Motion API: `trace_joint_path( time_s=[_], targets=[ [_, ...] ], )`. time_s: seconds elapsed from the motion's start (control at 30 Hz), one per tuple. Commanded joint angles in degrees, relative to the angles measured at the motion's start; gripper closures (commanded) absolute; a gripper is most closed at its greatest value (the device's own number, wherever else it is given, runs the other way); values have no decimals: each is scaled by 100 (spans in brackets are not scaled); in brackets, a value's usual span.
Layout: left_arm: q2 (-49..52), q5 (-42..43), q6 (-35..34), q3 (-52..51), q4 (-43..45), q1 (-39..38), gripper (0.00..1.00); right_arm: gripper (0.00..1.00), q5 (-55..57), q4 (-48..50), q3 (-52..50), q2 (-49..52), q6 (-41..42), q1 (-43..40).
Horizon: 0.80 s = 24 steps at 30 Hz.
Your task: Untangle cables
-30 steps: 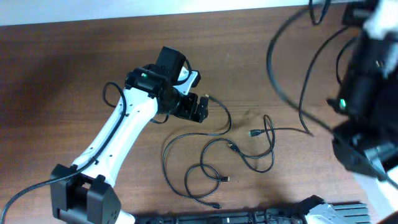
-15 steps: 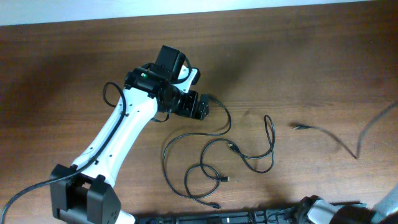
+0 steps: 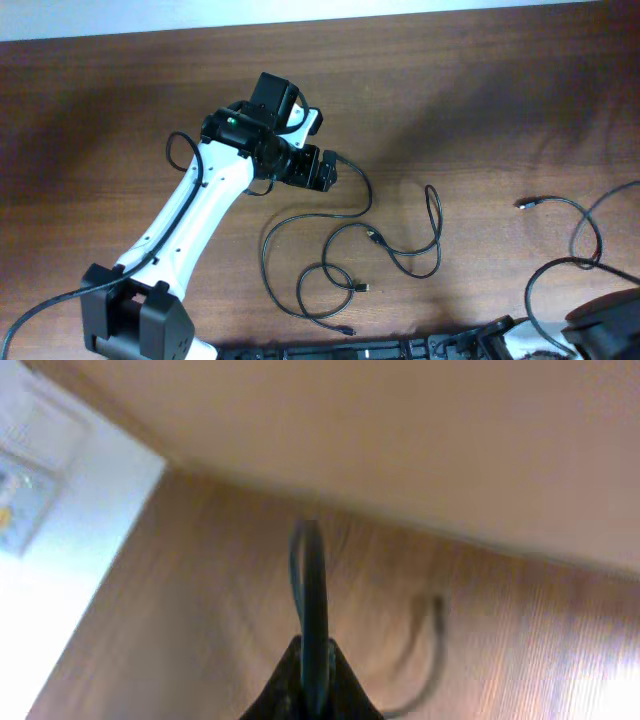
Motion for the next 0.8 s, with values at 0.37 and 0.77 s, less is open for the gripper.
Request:
trace_joint_path(
  time_s=[0.37,0.77],
  targets=[
    [44,83,-164,22,35,-2,1,35,-1069,-2074,-15,164,-846,72],
    [-852,-614,-164,35,-186,332,1,26,-1862,-3222,-15,164,-3410,3136]
  ],
)
